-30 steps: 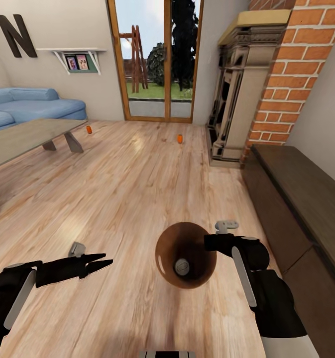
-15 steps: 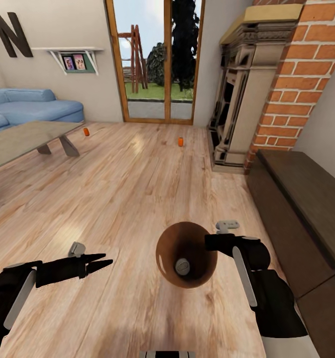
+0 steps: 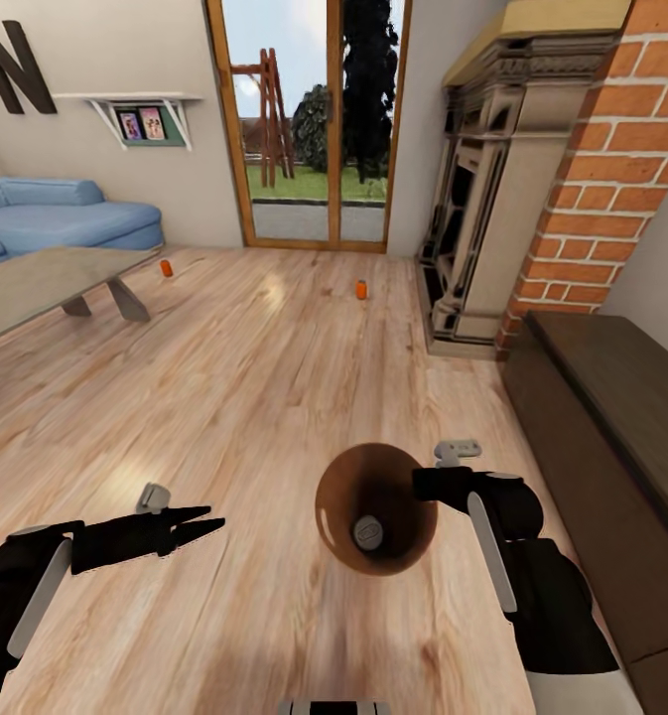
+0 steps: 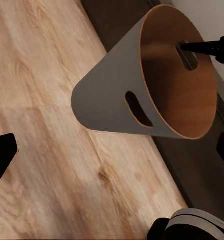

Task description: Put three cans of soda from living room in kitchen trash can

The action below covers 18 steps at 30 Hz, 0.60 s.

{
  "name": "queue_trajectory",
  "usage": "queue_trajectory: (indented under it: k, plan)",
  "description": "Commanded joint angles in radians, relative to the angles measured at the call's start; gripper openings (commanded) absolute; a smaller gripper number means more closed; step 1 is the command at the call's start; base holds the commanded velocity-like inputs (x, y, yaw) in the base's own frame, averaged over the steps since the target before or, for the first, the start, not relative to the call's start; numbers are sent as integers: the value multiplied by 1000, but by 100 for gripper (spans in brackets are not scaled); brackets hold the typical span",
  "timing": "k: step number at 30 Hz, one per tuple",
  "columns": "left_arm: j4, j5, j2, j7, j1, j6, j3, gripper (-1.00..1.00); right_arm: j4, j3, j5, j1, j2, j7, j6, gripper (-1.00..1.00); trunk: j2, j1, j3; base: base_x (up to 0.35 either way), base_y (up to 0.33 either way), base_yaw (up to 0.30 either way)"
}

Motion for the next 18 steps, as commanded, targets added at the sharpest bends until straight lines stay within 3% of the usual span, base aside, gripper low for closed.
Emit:
queue_trajectory:
  k: [1,18]
  plan:
    - [0,0,0,0,0,0,0,100,-1,0,-13,0,-1,1,0,-100,0,0,0,336,0,0]
    - [0,-1,0,0,0,0,0,100,-1,0,-14,0,-3,2,0,-100,0,0,0,336,0,0]
